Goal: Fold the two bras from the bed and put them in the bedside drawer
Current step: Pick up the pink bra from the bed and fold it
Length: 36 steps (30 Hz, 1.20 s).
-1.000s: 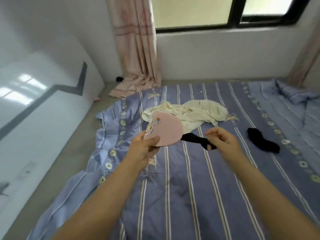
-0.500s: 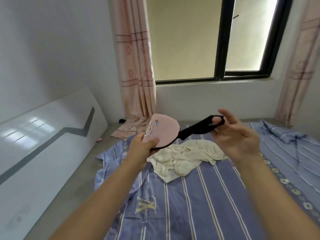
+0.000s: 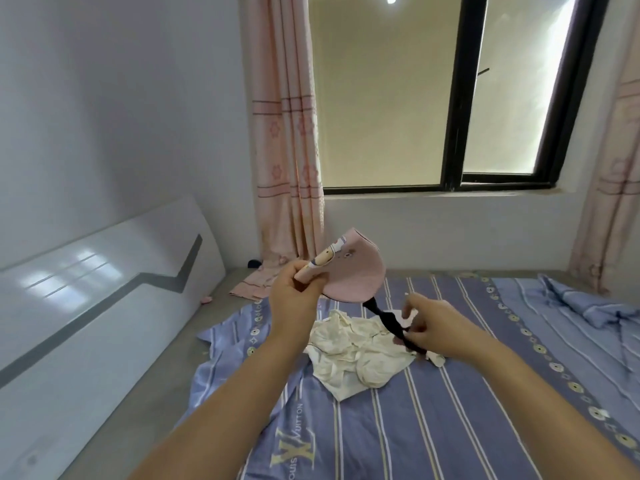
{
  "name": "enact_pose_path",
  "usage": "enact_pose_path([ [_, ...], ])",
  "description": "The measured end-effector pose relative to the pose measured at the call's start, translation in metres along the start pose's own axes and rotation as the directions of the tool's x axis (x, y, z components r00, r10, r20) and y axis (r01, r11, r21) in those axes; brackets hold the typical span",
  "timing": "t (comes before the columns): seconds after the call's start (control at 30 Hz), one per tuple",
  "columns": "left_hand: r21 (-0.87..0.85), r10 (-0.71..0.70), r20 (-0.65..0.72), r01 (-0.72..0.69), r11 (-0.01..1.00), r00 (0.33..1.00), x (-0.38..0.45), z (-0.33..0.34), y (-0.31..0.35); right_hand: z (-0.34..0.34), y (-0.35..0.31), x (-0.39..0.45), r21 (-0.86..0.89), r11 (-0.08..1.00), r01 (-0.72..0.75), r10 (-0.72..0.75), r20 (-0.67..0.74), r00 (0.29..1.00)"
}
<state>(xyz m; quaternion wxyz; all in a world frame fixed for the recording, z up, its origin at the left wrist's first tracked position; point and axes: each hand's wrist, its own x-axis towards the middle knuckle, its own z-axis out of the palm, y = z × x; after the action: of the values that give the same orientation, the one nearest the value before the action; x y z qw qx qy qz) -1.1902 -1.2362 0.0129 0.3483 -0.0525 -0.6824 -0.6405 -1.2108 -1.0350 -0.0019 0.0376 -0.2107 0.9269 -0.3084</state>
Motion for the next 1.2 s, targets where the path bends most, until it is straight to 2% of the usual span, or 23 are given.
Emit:
enact_pose_path([
  [0.07,-0.004,-0.043,-0.046,0.043,0.999,0.998,0.002,0.000,-0.005,0.004,-0.004,-0.011,0.298,0.954,0.001,-0.033,0.103,0.994],
  [0.17,0.010,-0.082,-0.083,0.083,0.997,0.993,0.001,0.001,-0.012,0.007,-0.003,-0.027,0.677,0.735,0.029,-0.217,0.195,0.956],
  [0.2,0.027,-0.091,-0.080,0.093,0.995,0.993,0.000,0.002,-0.015,0.008,-0.005,-0.032,0.796,0.602,0.060,-0.341,0.188,0.921],
  [0.23,0.046,-0.102,-0.069,0.105,0.993,0.992,-0.002,0.002,-0.017,0.008,-0.008,-0.034,0.913,0.400,0.080,-0.487,0.137,0.863],
  [0.27,0.061,-0.108,-0.051,0.111,0.992,0.993,-0.005,0.003,-0.019,0.008,-0.011,-0.036,0.981,0.163,0.103,-0.620,0.021,0.785],
  [0.3,0.070,-0.110,-0.027,0.112,0.991,0.994,-0.008,0.005,-0.020,0.006,-0.014,-0.038,0.988,-0.043,0.149,-0.646,-0.141,0.750],
  [0.33,0.076,-0.108,-0.004,0.108,0.991,0.994,-0.012,0.006,-0.020,0.001,-0.015,-0.038,0.964,-0.186,0.192,-0.590,-0.266,0.762],
  [0.37,0.080,-0.105,0.016,0.104,0.991,0.994,-0.016,0.008,-0.020,-0.004,-0.019,-0.034,0.939,-0.230,0.257,-0.490,-0.340,0.803],
  [0.4,0.081,-0.100,0.030,0.097,0.992,0.995,-0.021,0.009,-0.019,-0.005,-0.023,-0.028,0.915,-0.185,0.358,-0.367,-0.402,0.839],
  [0.43,0.078,-0.091,0.038,0.088,0.993,0.995,-0.025,0.011,-0.019,-0.013,-0.024,-0.023,0.873,-0.044,0.486,-0.171,-0.486,0.857],
  [0.47,0.073,-0.074,0.044,0.071,0.995,0.996,-0.030,0.012,-0.018,-0.021,-0.028,-0.019,0.798,0.156,0.582,-0.016,-0.587,0.809],
  [0.53,0.062,-0.030,0.068,0.026,0.998,0.997,-0.036,0.014,-0.014,-0.029,-0.031,-0.006,0.678,0.481,0.557,0.089,-0.669,0.738],
  [0.57,0.056,-0.015,0.083,0.011,0.998,0.996,-0.038,0.015,-0.012,-0.029,-0.031,0.001,0.655,0.580,0.485,0.124,-0.659,0.742],
  [0.6,0.049,-0.011,0.099,0.007,0.999,0.995,-0.039,0.014,-0.011,-0.027,-0.028,0.008,0.653,0.632,0.417,0.154,-0.633,0.759],
  [0.63,0.040,-0.021,0.117,0.016,0.999,0.993,-0.038,0.013,-0.010,-0.024,-0.025,0.011,0.675,0.636,0.374,0.174,-0.598,0.782],
  [0.73,0.041,-0.074,0.182,0.068,0.997,0.981,-0.034,0.006,-0.011,-0.022,-0.021,0.007,0.769,0.517,0.375,0.155,-0.515,0.843],
  [0.77,0.059,-0.085,0.222,0.074,0.996,0.971,-0.032,0.003,-0.011,-0.020,-0.019,0.006,0.758,0.532,0.377,0.117,-0.507,0.854],
  [0.83,0.112,-0.087,0.322,0.054,0.992,0.943,-0.030,0.000,-0.011,-0.015,-0.018,0.004,0.661,0.662,0.354,0.045,-0.506,0.861],
  [0.9,0.188,-0.081,0.419,0.001,0.982,0.904,-0.028,-0.002,-0.010,-0.012,-0.020,0.004,0.491,0.811,0.318,-0.043,-0.491,0.870],
  [0.97,0.261,-0.102,0.507,-0.039,0.965,0.856,-0.025,-0.003,-0.007,-0.013,-0.022,0.004,0.343,0.892,0.296,-0.149,-0.396,0.906],
  [1.07,0.290,-0.175,0.564,0.005,0.957,0.807,-0.019,-0.005,0.002,-0.016,-0.025,0.002,0.293,0.920,0.262,-0.182,-0.274,0.944],
  [1.13,0.241,-0.214,0.507,0.101,0.965,0.835,-0.015,-0.007,0.005,-0.015,-0.026,0.001,0.270,0.931,0.247,-0.195,-0.205,0.959],
  [1.2,0.075,-0.237,0.426,0.227,0.971,0.873,-0.013,-0.008,0.004,-0.009,-0.027,0.002,0.267,0.932,0.244,-0.211,-0.146,0.966],
])
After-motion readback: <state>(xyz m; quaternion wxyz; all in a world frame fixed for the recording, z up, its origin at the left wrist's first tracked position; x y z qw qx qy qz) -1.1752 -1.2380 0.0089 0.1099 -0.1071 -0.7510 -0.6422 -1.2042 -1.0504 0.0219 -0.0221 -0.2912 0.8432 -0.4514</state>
